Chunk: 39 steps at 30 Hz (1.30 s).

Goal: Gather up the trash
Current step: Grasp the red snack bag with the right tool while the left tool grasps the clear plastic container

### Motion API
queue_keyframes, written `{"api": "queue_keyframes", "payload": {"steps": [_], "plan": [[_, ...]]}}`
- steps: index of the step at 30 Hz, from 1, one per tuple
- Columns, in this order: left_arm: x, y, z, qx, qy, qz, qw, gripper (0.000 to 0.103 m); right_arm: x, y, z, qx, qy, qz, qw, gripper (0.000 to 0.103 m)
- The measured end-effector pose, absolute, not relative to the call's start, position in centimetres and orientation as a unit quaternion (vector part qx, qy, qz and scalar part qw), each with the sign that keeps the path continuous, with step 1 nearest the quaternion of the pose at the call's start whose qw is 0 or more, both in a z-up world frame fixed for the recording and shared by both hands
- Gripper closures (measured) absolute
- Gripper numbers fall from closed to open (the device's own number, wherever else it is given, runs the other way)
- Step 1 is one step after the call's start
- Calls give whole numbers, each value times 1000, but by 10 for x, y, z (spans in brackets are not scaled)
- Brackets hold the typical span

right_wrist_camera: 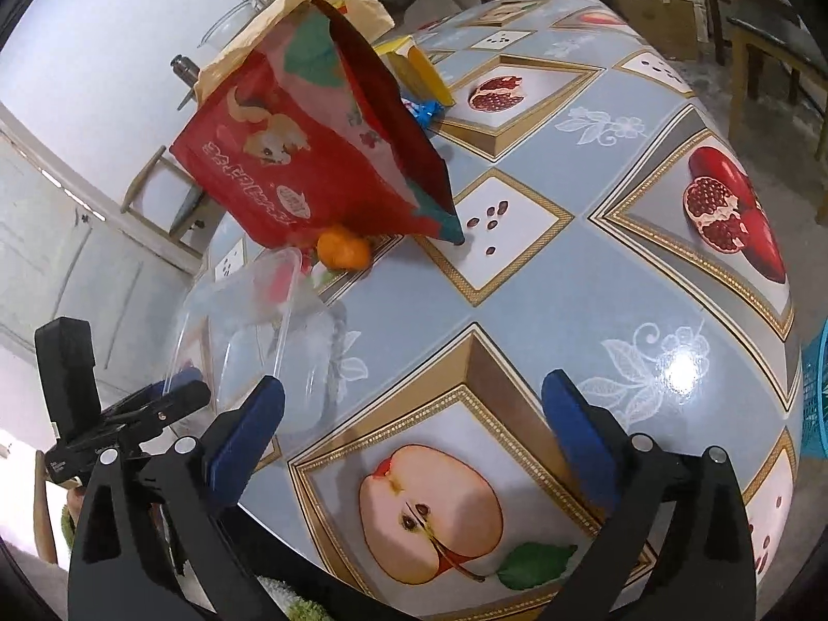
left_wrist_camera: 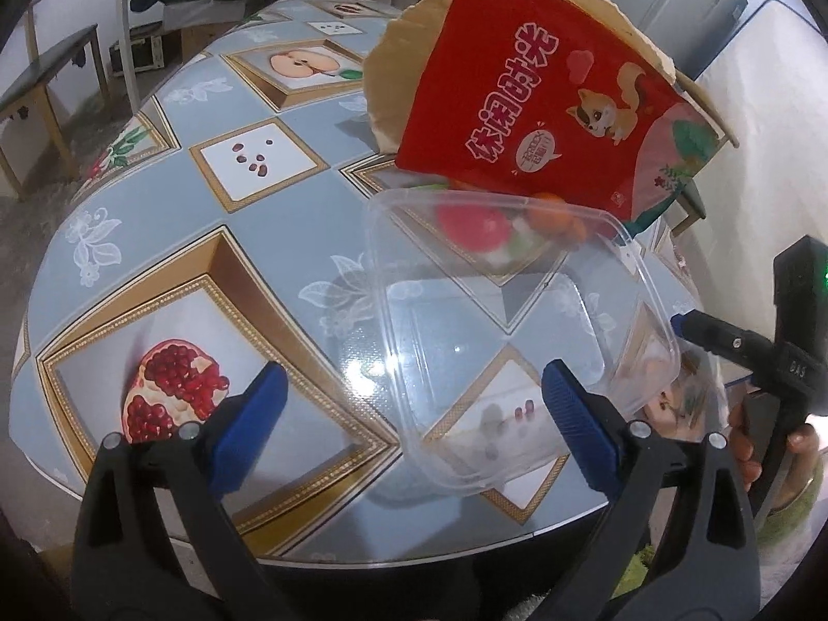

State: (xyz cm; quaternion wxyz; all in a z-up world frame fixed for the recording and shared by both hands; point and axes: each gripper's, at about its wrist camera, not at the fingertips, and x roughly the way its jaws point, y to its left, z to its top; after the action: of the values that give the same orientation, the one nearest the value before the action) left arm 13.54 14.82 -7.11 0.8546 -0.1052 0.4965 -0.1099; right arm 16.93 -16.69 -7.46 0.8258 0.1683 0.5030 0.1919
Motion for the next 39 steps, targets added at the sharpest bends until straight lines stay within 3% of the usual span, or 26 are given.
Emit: {"api": "queue_keyframes", "payload": {"steps": [5,9,16,21,23,26,36,39], "plan": [[135,132,-74,-47,502,-95,858,8,176,-164,-70,143,542,193,806,6],[135,127,-75,-26,503,-92,859,8,181,-165,-29,116,489,215,838,6],[134,160,-70,-138,483,-130,855,8,189,-136,32,15,402,223,888,7],[132,168,-69,-169,475,-139,853,10,206,-119,39,-44,364,206,907,16],[130,168,-69,-172,473,-148,851,29,216,-114,39,-66,355,206,910,20],[127,171,-70,-177,474,-152,849,41,229,-112,38,-80,357,209,907,27],[126,179,-69,-192,476,-144,846,78,213,-103,25,-118,379,224,890,86],[126,182,-66,-196,475,-140,846,87,198,-105,25,-120,378,224,890,93]]}}
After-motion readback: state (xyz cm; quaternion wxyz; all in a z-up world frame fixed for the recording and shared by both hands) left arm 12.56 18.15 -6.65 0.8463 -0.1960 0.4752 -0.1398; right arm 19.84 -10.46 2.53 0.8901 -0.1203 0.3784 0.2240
